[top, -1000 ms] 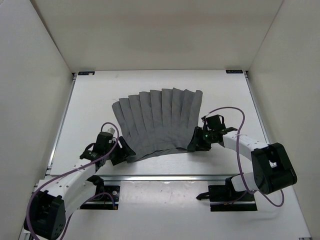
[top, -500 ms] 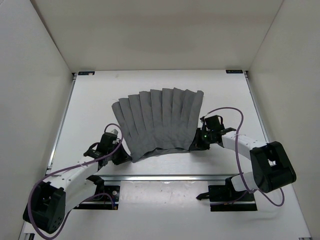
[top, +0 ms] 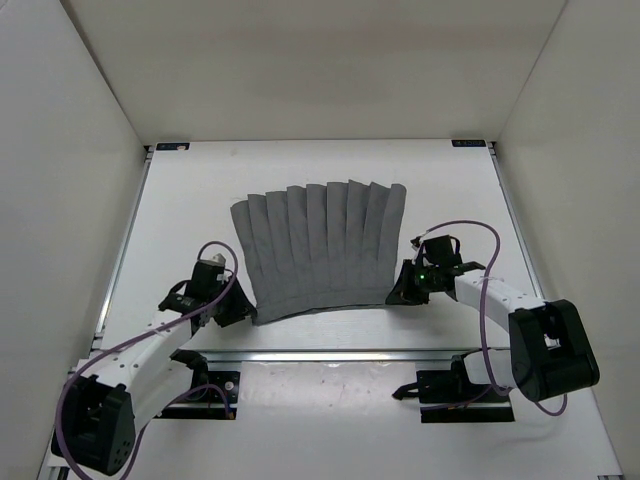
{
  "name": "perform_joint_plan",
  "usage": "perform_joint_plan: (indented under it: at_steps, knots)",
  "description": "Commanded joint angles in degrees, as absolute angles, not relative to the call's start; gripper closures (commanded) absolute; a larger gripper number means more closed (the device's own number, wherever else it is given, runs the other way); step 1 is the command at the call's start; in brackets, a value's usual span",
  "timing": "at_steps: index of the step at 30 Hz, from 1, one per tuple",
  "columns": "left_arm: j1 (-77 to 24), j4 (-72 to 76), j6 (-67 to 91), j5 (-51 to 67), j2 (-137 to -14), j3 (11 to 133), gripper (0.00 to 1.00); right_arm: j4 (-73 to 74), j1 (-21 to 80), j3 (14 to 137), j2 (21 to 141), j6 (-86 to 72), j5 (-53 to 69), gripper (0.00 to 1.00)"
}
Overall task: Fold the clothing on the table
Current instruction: Flatten the skirt out, then fold the skirt
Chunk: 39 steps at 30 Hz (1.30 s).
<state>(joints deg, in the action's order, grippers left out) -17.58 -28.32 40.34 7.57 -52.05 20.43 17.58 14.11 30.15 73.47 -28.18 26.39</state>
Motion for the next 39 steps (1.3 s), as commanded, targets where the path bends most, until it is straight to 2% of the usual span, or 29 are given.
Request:
perform_joint_plan:
  at_steps: [1, 3, 7, 14, 20, 23, 25, 27, 30, 31, 32, 39]
  knots:
    - [-17.5, -30.4, 41.0, 7.5, -49.8, 21.1, 0.46, 17.6, 14.3, 29.9, 72.5, -26.7, 26.6, 1.00]
    - [-18.7, -30.4, 42.4, 7.7, -49.0, 20.4, 0.39, 17.1, 14.7, 29.9, 72.7, -27.1, 26.8, 1.00]
    - [-20.1, -29.9, 43.7, 9.1, -49.0, 19.2, 0.30, 16.4, 15.0, 29.7, 73.0, -27.5, 26.9, 1.00]
    - [-22.8, -26.7, 46.7, 9.1, -50.5, 18.2, 0.29, 15.8, 15.2, 29.7, 73.3, -27.7, 27.4, 1.00]
    - [-24.5, -21.0, 50.8, 10.1, -52.2, 15.3, 0.32, 15.0, 15.9, 29.4, 73.6, -28.1, 27.8, 1.00]
    - [-24.6, -17.2, 53.3, 11.3, -52.3, 13.5, 0.41, 14.7, 15.8, 29.8, 73.7, -28.3, 27.9, 1.00]
    - [-24.7, -16.2, 53.9, 11.2, -52.8, 13.2, 0.58, 14.8, 15.6, 29.5, 74.0, -27.9, 28.1, 1.00]
    - [-24.2, -14.9, 54.1, 11.3, -53.2, 13.2, 0.63, 14.5, 15.9, 29.9, 74.3, -27.8, 28.2, 1.00]
    - [-23.6, -14.0, 53.8, 10.6, -54.0, 13.4, 0.84, 14.2, 16.1, 29.9, 74.9, -27.7, 28.7, 1.00]
    - [-23.8, -14.1, 53.5, 10.6, -54.3, 13.4, 0.95, 14.2, 15.6, 30.1, 74.8, -27.7, 28.3, 1.00]
    - [-23.5, -14.5, 53.1, 10.5, -54.4, 14.0, 0.99, 14.1, 15.6, 30.1, 74.6, -27.5, 28.8, 1.00]
    - [-19.2, -23.4, 45.3, 12.8, -52.9, 19.1, 1.00, 19.5, 13.8, 32.1, 70.5, -24.5, 29.8, 1.00]
